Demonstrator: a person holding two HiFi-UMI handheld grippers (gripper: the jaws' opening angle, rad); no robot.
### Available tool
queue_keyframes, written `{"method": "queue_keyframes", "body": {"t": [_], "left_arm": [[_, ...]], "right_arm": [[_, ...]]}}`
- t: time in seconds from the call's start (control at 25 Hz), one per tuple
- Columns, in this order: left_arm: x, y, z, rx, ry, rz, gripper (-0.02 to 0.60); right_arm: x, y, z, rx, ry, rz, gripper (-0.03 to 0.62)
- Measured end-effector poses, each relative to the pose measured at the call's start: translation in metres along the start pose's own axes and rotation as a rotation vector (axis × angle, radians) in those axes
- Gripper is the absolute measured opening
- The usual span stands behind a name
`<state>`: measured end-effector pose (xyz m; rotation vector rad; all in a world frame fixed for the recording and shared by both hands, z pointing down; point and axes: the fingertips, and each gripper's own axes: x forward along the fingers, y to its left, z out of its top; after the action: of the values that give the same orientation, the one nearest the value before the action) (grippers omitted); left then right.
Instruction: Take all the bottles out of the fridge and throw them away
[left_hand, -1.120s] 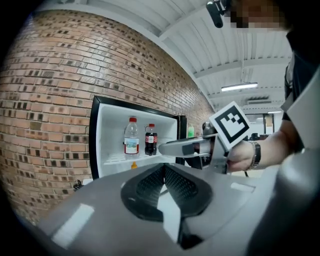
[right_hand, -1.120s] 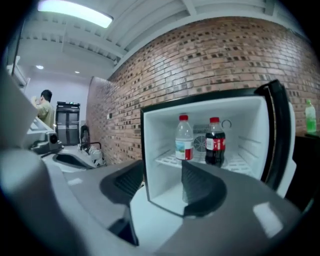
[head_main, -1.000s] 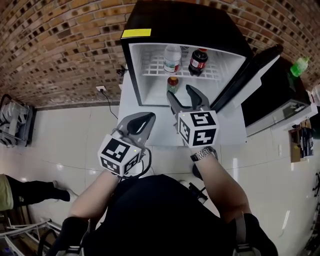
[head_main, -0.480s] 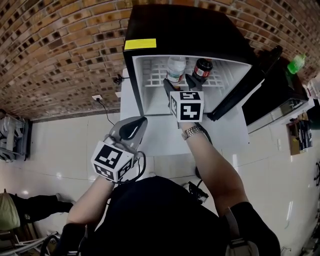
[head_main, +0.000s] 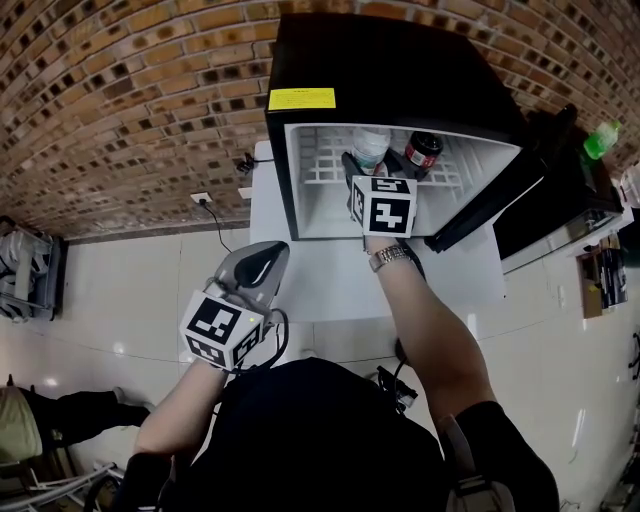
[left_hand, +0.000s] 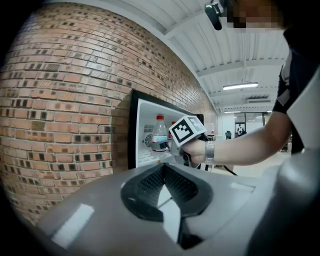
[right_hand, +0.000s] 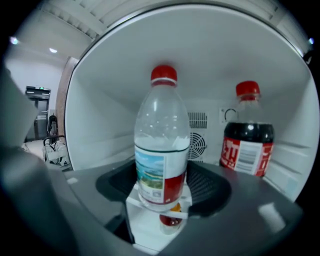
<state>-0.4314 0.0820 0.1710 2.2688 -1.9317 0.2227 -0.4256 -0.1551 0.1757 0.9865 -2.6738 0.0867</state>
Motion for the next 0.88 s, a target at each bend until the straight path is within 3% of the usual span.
{"method": "queue_keyframes", "body": {"t": [0.48,0.88], "left_arm": [[0.006,-0.027,-0.003,-0.009,0.009,-0.02,0.005],[0.043,-0.124,-0.005,0.004,0.044,-0.115,0.004]], "right_arm": [[-0.057,0.01,-0.017,0.006,-0.043,0.065,0.288],[-0.174,-0.023,-0.054,0.014,-0.073,0.114,0.287]]}}
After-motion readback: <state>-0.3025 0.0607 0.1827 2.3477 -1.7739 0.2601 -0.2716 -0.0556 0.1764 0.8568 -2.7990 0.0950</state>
